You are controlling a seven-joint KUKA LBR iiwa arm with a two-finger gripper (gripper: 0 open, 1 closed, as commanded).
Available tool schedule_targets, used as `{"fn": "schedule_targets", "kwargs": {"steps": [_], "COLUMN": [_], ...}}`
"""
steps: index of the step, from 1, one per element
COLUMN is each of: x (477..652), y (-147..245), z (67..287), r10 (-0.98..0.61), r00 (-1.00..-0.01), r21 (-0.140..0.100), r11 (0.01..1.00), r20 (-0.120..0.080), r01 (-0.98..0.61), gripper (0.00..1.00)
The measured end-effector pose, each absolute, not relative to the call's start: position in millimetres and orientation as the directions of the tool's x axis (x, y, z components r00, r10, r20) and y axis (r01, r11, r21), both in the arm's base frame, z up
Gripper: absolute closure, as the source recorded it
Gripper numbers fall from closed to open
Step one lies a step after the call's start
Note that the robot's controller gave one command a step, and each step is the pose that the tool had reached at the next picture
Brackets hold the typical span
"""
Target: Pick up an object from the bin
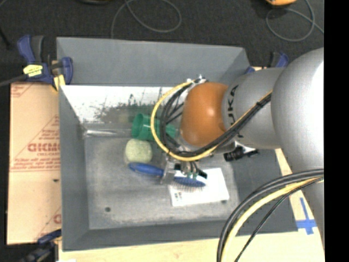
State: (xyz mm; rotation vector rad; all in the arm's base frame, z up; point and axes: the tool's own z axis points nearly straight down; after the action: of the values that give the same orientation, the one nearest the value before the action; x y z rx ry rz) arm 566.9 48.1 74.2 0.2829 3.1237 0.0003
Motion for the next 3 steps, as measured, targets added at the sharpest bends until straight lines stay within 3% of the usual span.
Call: {"fn": "schedule_targets", "kwargs": {"steps": [1,3], "x": [565.3,566.4], "y": [48,48], "z": [83,113], "r10": [0.180,0.181], "r00": [-0.984,-0.983], "r21": [-0.001,0.001], "r11": [0.984,0.983], "r20": [0.002,-0.001], "r01": [0.180,0.181], "gripper": [1.00,1.00]}}
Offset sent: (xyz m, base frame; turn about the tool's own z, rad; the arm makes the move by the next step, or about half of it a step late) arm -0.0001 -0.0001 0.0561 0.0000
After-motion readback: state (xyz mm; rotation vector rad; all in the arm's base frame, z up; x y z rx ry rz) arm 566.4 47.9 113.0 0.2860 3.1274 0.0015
